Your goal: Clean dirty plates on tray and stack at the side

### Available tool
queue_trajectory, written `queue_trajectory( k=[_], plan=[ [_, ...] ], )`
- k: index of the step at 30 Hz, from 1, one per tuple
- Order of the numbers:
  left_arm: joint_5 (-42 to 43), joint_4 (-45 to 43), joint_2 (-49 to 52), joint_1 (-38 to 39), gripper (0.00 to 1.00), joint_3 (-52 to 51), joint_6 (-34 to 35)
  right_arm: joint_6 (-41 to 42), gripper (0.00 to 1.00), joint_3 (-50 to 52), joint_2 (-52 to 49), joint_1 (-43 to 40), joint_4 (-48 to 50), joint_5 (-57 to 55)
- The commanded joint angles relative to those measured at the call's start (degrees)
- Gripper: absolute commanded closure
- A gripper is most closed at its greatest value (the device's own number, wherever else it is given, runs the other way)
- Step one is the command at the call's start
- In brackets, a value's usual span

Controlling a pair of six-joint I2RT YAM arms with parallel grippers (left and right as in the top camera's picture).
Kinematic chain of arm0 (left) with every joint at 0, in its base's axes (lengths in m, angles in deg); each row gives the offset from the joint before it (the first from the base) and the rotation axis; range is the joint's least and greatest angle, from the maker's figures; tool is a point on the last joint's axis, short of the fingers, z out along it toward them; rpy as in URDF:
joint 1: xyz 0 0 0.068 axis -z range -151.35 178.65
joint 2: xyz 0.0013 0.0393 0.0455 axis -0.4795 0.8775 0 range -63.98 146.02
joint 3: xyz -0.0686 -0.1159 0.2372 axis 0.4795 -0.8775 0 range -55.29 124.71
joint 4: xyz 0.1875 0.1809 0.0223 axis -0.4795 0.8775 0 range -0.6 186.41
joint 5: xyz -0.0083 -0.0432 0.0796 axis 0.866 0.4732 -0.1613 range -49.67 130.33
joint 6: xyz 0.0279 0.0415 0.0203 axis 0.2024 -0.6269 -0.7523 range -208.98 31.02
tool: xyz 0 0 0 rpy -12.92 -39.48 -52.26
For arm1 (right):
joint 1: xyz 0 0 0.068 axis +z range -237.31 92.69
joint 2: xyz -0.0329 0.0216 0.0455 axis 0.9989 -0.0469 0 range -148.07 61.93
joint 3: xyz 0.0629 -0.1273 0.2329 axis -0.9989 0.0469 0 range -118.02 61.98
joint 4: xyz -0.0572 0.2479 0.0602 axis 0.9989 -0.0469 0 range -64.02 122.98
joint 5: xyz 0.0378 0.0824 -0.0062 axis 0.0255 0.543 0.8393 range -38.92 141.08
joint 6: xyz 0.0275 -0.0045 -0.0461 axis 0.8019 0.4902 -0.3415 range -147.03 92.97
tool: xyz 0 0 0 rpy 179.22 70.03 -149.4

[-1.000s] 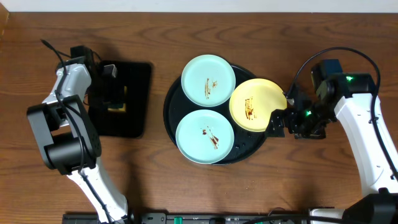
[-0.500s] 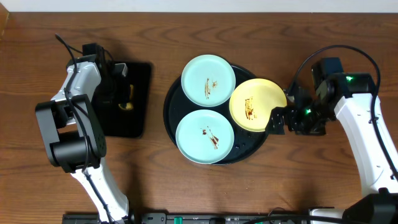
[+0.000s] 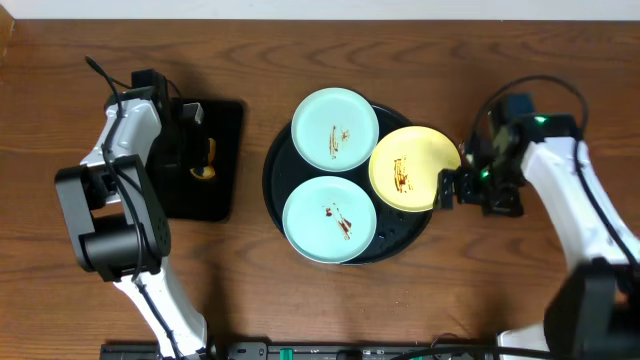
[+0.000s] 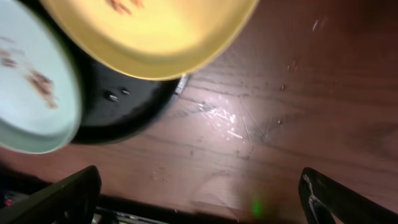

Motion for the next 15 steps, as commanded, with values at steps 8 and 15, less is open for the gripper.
queue_trajectory(
  k=[8, 15],
  plan=[
    [0.59, 1.68, -1.97, 0.31, 0.93, -0.74, 1.44, -6.36, 0.01, 2.03, -8.39, 5.35, 0.50, 7.61],
    [0.61, 1.70, -1.97, 0.31, 0.93, -0.74, 1.46, -5.57, 0.01, 2.01, -3.74, 14.25, 4.33, 7.74]
  ],
)
